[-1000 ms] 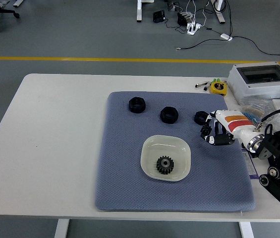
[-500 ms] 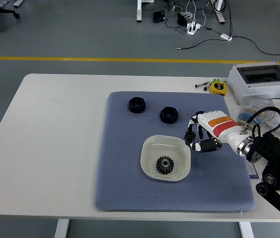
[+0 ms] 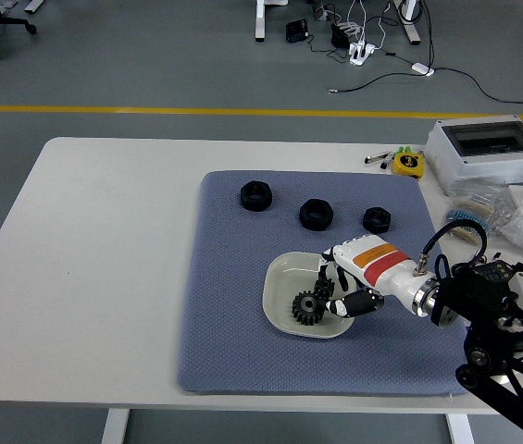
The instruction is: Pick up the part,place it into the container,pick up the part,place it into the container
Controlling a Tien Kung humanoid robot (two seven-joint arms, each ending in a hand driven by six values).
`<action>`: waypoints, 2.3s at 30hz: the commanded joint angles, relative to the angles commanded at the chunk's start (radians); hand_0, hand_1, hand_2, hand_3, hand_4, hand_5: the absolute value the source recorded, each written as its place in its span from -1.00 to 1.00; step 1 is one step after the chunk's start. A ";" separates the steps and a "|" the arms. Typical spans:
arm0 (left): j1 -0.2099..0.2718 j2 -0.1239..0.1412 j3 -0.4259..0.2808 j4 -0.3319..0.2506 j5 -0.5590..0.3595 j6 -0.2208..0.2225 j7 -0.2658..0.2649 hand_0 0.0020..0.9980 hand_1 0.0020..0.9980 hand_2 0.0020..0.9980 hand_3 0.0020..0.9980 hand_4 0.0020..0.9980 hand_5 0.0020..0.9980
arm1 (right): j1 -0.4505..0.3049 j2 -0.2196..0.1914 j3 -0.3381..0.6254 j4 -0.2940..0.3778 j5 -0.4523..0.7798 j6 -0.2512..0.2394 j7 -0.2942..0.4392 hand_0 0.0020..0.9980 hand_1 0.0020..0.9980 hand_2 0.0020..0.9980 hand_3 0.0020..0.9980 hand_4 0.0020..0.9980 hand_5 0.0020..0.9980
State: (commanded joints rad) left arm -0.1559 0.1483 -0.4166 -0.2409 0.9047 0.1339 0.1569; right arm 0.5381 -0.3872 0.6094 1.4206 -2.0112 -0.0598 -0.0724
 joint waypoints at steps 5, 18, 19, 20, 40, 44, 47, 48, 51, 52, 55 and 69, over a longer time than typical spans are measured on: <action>0.001 0.001 0.001 0.000 -0.002 0.001 0.000 0.40 0.30 0.32 0.16 0.35 0.26 | 0.011 0.020 -0.032 0.006 0.002 -0.001 0.000 -0.93 -0.65 -0.42 -0.22 0.49 -0.46; 0.001 0.003 -0.001 0.001 0.000 0.000 0.001 0.41 0.30 0.32 0.16 0.35 0.26 | 0.032 0.041 -0.064 -0.036 0.027 -0.023 0.010 -0.91 -0.62 -0.37 -0.14 0.52 -0.47; 0.002 0.003 -0.001 0.001 0.000 0.000 0.000 0.41 0.29 0.32 0.16 0.35 0.26 | 0.033 0.039 -0.064 -0.040 0.029 -0.024 0.011 -0.90 -0.60 -0.30 -0.08 0.48 -0.43; 0.002 0.003 -0.002 0.001 0.000 0.000 0.001 0.41 0.29 0.32 0.16 0.35 0.26 | 0.033 0.038 -0.064 -0.042 0.030 -0.024 0.011 -0.90 -0.60 -0.30 -0.08 0.48 -0.43; 0.002 0.002 -0.003 0.000 0.002 -0.001 0.001 0.41 0.30 0.32 0.16 0.35 0.26 | 0.031 0.030 -0.046 -0.046 0.047 0.017 0.040 -0.88 -0.50 -0.18 -0.04 0.59 -0.33; 0.001 0.002 -0.004 0.000 0.004 -0.002 0.002 0.41 0.30 0.32 0.16 0.35 0.26 | 0.033 0.030 -0.041 -0.045 0.049 0.022 0.048 -0.87 -0.43 -0.15 -0.02 0.68 -0.28; 0.001 0.002 -0.004 0.000 0.003 -0.001 0.002 0.41 0.30 0.32 0.16 0.35 0.26 | 0.033 0.031 -0.037 -0.051 0.048 0.027 0.052 -0.87 -0.43 -0.15 -0.02 0.68 -0.28; 0.001 0.002 -0.004 0.000 0.003 -0.001 0.002 0.41 0.30 0.32 0.16 0.35 0.26 | 0.032 0.031 -0.035 -0.052 0.047 0.028 0.052 -0.87 -0.43 -0.15 -0.02 0.68 -0.28; 0.001 0.002 -0.002 0.000 0.002 -0.001 0.001 0.41 0.30 0.32 0.16 0.35 0.26 | 0.030 0.029 -0.028 -0.054 0.044 0.030 0.051 -0.84 -0.37 -0.09 0.01 0.76 -0.27; 0.002 0.002 -0.003 0.001 0.002 -0.001 0.001 0.41 0.30 0.32 0.16 0.35 0.26 | 0.030 0.029 -0.027 -0.055 0.044 0.030 0.050 -0.84 -0.37 -0.09 0.01 0.76 -0.27; 0.003 0.003 -0.003 0.001 0.001 -0.001 0.001 0.41 0.30 0.32 0.16 0.35 0.26 | 0.030 0.030 -0.022 -0.058 0.043 0.032 0.049 -0.81 -0.34 -0.05 0.02 0.75 -0.29; 0.007 0.003 -0.006 0.000 0.007 -0.003 0.003 0.41 0.31 0.32 0.16 0.35 0.26 | 0.026 0.039 -0.010 -0.078 0.047 0.020 0.043 -0.82 -0.34 -0.04 0.02 0.68 -0.29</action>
State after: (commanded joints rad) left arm -0.1484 0.1511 -0.4225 -0.2407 0.9116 0.1305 0.1599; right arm 0.5638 -0.3486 0.5991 1.3431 -1.9638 -0.0402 -0.0295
